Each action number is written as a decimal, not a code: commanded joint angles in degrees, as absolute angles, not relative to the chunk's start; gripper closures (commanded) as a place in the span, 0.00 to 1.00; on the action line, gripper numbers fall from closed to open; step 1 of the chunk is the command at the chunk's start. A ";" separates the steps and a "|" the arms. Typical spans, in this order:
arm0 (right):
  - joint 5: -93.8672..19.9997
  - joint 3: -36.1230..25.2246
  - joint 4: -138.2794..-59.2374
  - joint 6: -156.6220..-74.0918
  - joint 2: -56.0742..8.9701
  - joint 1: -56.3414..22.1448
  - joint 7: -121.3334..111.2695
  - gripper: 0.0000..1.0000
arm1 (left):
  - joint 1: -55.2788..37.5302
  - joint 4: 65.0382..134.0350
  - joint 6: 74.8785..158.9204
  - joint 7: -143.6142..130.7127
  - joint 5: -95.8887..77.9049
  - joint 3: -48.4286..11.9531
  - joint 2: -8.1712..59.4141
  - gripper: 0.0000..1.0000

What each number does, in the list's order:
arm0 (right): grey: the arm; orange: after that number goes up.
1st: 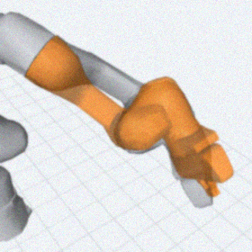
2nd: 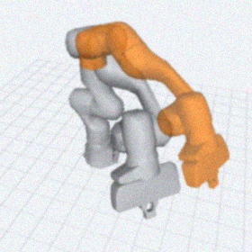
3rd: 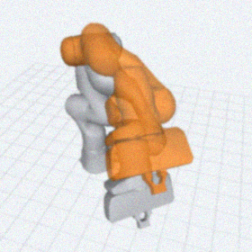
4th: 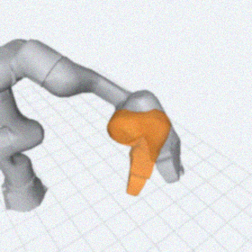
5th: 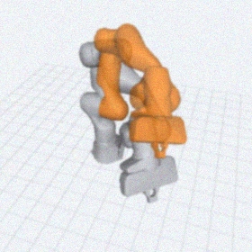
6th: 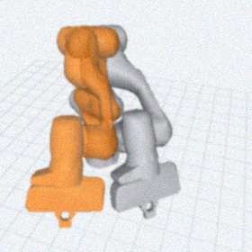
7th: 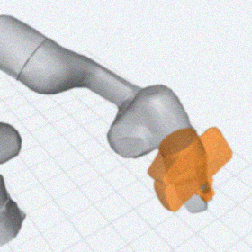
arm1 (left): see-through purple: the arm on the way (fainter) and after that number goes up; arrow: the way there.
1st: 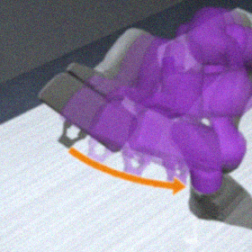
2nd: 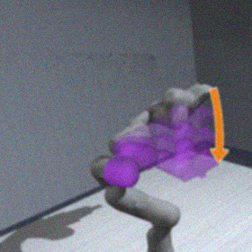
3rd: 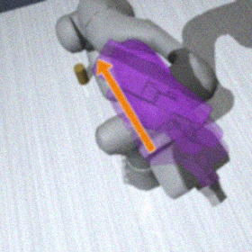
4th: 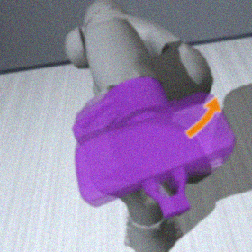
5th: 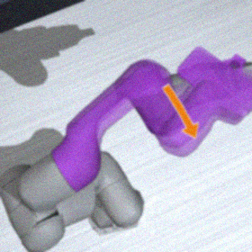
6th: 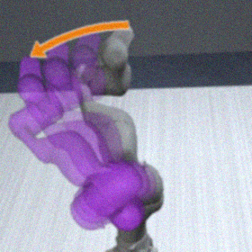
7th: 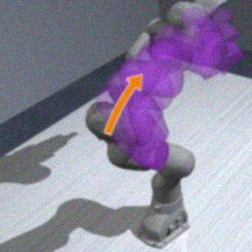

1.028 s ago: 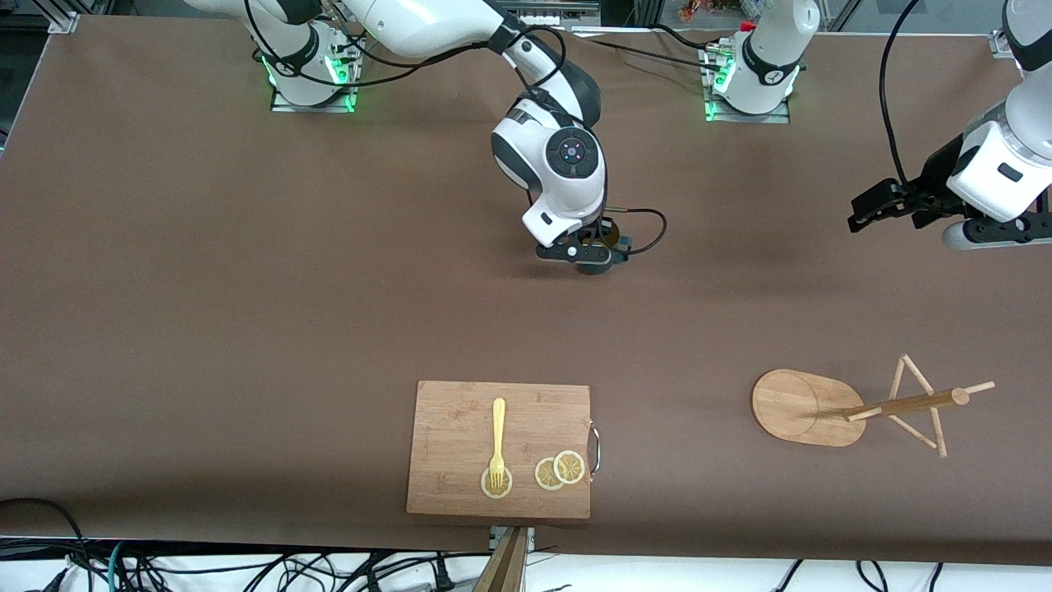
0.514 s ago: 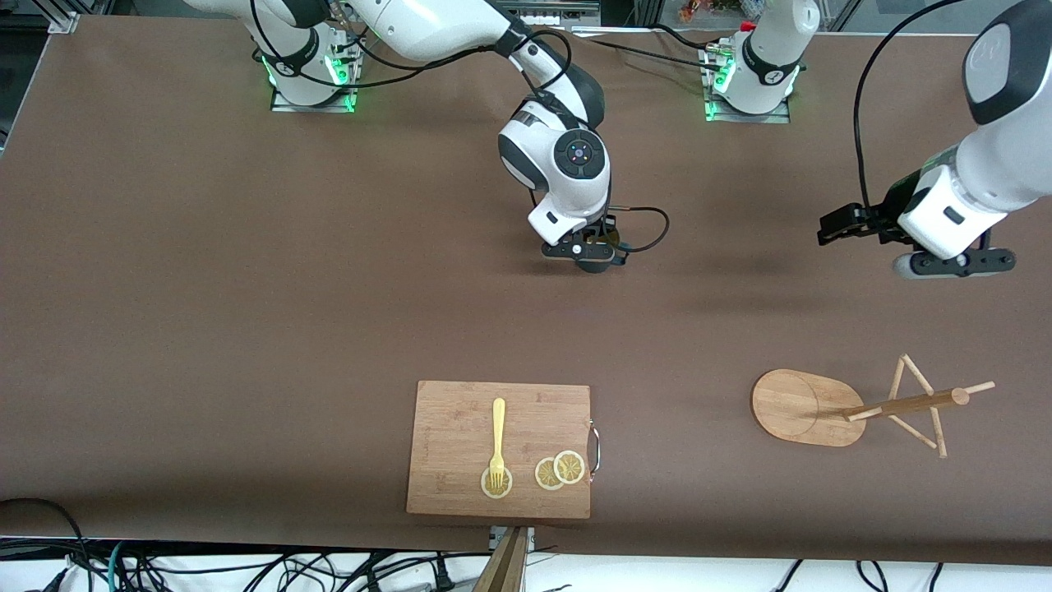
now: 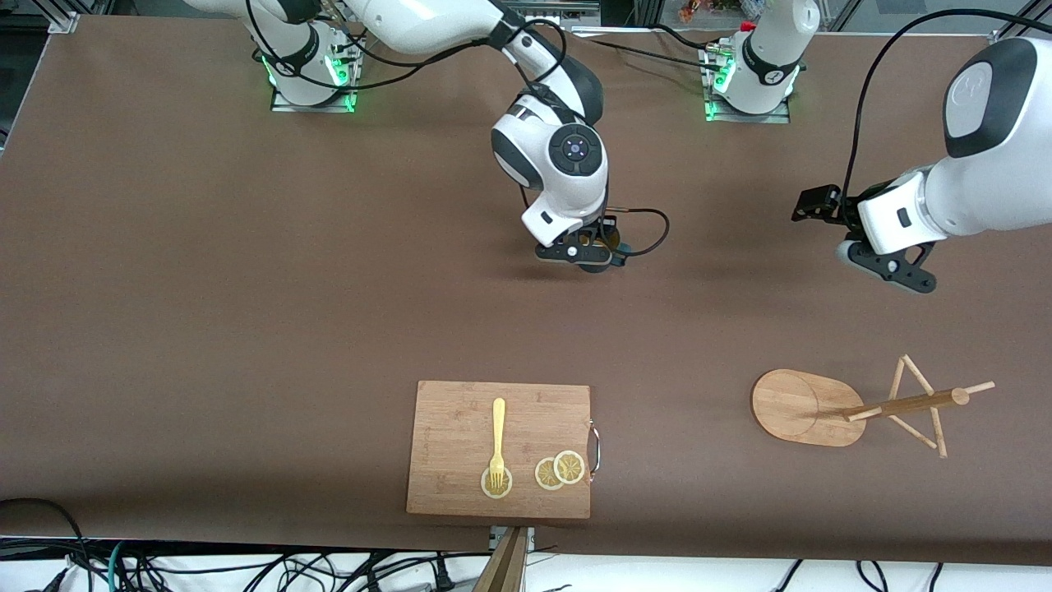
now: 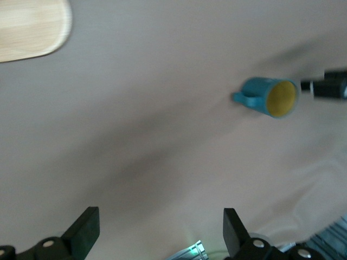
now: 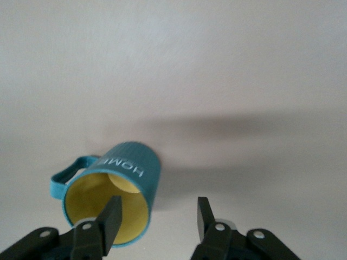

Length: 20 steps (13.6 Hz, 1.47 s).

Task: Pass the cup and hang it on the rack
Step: 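Set the mug down with the right gripper while the left gripper approaches, then withdraw the right gripper while the left gripper grasps the mug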

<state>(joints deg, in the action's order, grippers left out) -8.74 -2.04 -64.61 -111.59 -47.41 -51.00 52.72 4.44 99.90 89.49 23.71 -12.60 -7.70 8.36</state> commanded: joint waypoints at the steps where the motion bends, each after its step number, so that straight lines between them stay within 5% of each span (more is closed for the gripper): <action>1: -9.40 -0.88 -65.48 -104.79 -41.24 -43.71 46.70 0.23 | 5.89 107.10 91.39 35.91 -19.31 -7.82 7.57 0.00; 3: -9.41 -1.14 -65.74 -101.18 -37.90 -39.31 39.76 0.00 | 7.81 117.98 97.97 46.97 -27.03 -7.91 3.27 0.00; 8: -9.49 -2.99 -66.09 -93.35 -32.79 -29.38 36.21 0.00 | 8.79 131.82 109.24 85.35 -47.93 -7.91 4.82 0.00; 14: -9.67 -11.40 -80.40 -90.27 -16.20 -26.89 19.38 0.00 | 7.74 130.17 113.64 127.02 -75.19 -15.02 22.91 0.00; 20: -8.01 -16.96 -87.07 -85.34 -5.91 -26.46 10.72 0.00 | 3.87 122.90 113.03 141.65 -77.52 -16.35 32.77 0.00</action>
<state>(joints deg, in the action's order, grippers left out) -8.74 -17.27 -81.43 -84.41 -10.21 -26.42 11.89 5.31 127.11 113.71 135.44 -76.24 -16.51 30.07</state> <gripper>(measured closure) 0.000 0.000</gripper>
